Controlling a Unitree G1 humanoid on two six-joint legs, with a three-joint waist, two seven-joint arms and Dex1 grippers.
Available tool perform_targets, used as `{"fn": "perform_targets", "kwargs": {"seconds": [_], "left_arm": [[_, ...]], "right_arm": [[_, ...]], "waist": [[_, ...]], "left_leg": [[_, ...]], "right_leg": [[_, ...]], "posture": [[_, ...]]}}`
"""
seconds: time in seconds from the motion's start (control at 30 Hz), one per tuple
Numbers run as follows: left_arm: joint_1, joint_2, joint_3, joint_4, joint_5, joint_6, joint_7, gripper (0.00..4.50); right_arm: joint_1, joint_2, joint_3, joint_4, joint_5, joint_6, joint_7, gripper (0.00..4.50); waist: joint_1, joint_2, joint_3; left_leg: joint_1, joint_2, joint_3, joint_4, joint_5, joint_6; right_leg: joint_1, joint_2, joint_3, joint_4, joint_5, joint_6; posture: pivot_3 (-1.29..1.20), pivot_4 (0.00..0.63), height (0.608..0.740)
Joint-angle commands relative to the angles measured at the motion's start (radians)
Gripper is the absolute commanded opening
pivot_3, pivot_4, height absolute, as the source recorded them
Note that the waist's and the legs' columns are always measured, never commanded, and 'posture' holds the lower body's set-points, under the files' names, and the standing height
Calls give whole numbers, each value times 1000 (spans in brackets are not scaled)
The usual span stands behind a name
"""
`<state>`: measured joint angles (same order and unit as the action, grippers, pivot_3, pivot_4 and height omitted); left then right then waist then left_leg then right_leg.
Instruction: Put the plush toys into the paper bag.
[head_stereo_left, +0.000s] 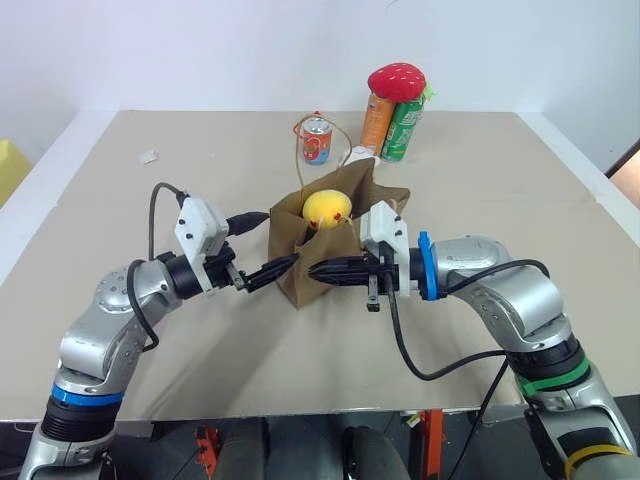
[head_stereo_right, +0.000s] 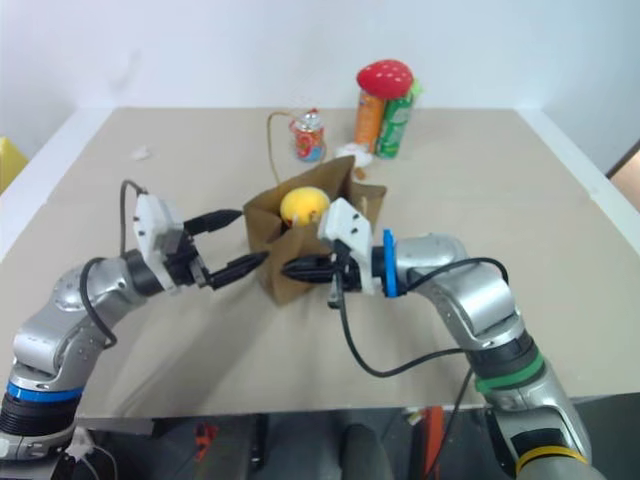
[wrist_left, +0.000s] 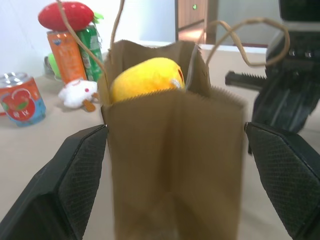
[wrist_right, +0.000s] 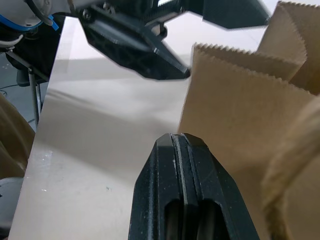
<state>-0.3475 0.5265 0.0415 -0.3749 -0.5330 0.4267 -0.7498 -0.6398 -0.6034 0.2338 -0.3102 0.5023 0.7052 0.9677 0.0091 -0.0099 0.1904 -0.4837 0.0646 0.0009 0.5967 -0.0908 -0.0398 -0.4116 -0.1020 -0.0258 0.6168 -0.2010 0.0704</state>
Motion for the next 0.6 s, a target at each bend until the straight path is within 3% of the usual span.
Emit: {"fn": "perform_targets", "kwargs": {"seconds": [0.03,0.43,0.6], "left_arm": [[-14,-13,5,-16,8,-35,8,4500],[-9,-12,40,-27,-8,-30,9,4500],[4,-1,51,-42,-14,-25,8,4500]], "right_arm": [[-12,10,-11,-14,-7,-22,1,42],[-28,61,-6,32,-43,-65,26,42],[-12,-11,-74,-38,55,-7,109,42]], "waist": [[0,0,0],[0,0,0],[0,0,0]], "left_leg": [[0,0,0,0,0,0],[0,0,0,0,0,0],[0,0,0,-1,0,0]], "right_leg": [[1,0,0,0,0,0],[1,0,0,0,0,0],[1,0,0,0,0,0]], "posture": [[0,150,740],[0,150,740],[0,150,740]]}}
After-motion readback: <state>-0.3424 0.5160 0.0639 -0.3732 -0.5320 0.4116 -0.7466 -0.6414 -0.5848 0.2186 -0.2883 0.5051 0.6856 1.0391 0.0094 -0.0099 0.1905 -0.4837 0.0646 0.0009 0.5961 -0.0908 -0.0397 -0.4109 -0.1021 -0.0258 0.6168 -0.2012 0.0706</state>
